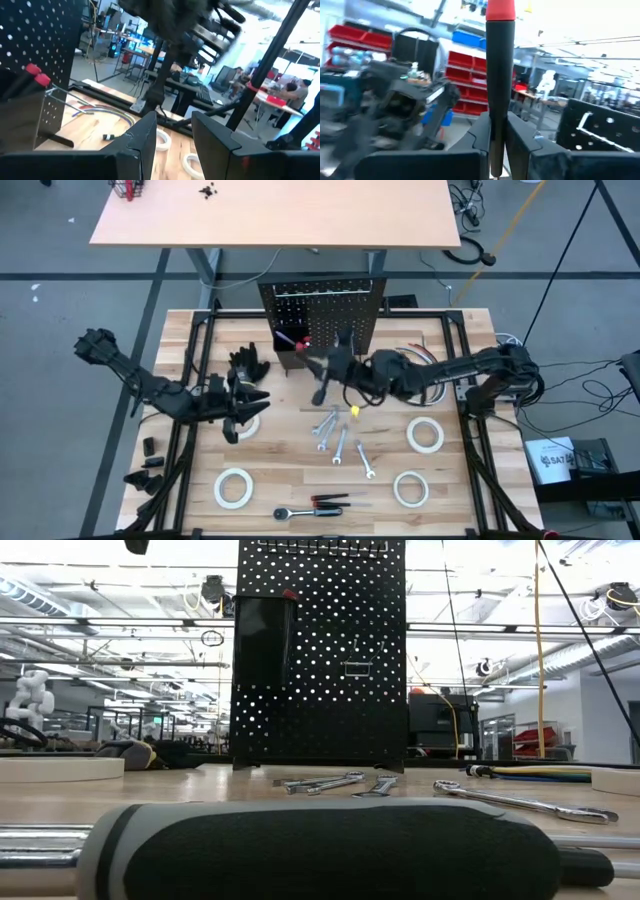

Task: Hang tools onto peg board
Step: Put the nut driver into the black bin on the peg board

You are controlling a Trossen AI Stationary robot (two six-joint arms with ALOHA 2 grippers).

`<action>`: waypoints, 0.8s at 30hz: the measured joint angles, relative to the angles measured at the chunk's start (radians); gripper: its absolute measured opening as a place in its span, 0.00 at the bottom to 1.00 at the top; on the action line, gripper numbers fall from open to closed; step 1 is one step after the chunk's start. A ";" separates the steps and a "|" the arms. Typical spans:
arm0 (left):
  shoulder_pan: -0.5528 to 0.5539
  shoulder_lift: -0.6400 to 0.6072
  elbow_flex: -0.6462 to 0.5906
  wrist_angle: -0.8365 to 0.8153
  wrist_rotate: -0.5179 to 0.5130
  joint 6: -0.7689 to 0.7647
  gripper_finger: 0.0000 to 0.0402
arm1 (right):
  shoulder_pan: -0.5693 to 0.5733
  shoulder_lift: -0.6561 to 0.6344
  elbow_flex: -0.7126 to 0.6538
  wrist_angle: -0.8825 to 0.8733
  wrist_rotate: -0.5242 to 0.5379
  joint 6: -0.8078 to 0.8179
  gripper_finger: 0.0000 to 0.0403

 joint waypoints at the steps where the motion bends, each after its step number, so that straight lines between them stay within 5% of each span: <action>1: -0.004 0.005 0.000 -0.009 -0.007 -0.003 0.31 | -0.013 0.009 0.000 0.010 0.000 0.002 0.06; 20: -0.008 0.023 0.000 -0.018 -0.014 -0.011 0.31 | -0.153 0.163 -0.002 0.070 0.003 0.091 0.06; 24: -0.008 0.023 0.000 -0.018 -0.014 -0.014 0.31 | -0.161 0.163 -0.002 0.034 0.002 0.145 0.16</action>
